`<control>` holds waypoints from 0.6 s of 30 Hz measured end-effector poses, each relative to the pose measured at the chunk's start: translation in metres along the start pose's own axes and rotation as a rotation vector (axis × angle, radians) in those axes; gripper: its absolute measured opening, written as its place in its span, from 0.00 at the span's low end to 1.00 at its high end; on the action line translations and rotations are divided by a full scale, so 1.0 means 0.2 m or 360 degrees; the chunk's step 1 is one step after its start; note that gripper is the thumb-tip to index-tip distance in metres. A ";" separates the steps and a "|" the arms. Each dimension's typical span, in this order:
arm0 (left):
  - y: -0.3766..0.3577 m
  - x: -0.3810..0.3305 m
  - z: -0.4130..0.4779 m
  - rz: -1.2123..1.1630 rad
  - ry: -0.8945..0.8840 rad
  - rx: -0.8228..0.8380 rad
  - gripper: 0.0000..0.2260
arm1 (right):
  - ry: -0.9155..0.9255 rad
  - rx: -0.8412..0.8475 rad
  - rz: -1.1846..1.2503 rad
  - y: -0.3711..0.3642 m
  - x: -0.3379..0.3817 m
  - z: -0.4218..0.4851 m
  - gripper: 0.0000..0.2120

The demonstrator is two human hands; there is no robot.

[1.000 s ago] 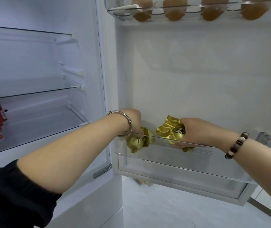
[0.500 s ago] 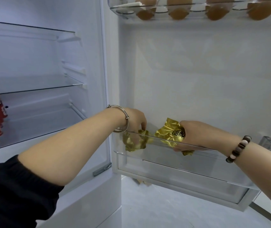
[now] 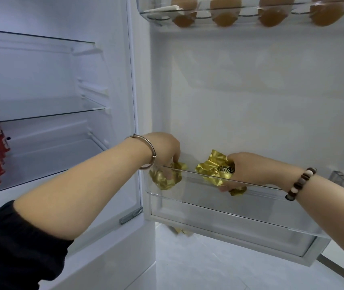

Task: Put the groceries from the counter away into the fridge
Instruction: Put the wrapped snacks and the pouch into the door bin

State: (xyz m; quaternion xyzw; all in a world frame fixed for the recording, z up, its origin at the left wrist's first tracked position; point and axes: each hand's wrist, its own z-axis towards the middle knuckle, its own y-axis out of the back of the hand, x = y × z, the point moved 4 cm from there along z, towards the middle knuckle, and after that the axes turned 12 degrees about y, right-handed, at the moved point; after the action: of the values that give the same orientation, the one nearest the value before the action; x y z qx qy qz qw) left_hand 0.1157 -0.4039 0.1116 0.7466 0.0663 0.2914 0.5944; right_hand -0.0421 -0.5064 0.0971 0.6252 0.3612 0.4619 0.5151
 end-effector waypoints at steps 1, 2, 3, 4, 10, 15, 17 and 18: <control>0.00 0.01 -0.01 -0.0076 -0.0028 -0.0012 0.22 | -0.0027 0.0018 0.0030 0.00 0.00 0.02 0.16; -0.01 0.01 -0.01 -0.0156 -0.0038 -0.0023 0.21 | -0.0060 0.0048 0.0048 0.00 0.00 0.03 0.17; -0.02 0.02 -0.01 -0.0236 -0.0032 -0.0022 0.19 | -0.0086 0.0087 0.0056 0.00 0.01 0.05 0.19; -0.03 0.02 -0.01 -0.0308 -0.0017 -0.0018 0.17 | -0.0124 0.0133 0.0074 -0.01 0.02 0.08 0.21; -0.04 0.03 -0.01 -0.0544 0.0026 -0.0073 0.14 | -0.0287 0.0277 0.0020 -0.04 0.15 0.14 0.23; -0.04 0.04 -0.04 -0.0688 0.0033 -0.0175 0.10 | -0.0343 0.0417 0.0151 -0.09 0.21 0.17 0.28; -0.04 0.04 -0.04 -0.0716 0.0029 -0.0194 0.09 | -0.0324 0.0426 0.0141 -0.09 0.24 0.19 0.32; -0.04 0.04 -0.05 -0.0722 0.0023 -0.0196 0.09 | -0.0320 0.0436 0.0146 -0.08 0.25 0.19 0.33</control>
State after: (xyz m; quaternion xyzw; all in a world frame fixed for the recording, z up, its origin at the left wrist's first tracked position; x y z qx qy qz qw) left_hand 0.1198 -0.3903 0.1085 0.6728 0.2188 0.1590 0.6886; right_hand 0.0104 -0.4684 0.0896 0.7484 0.3386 0.3665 0.4369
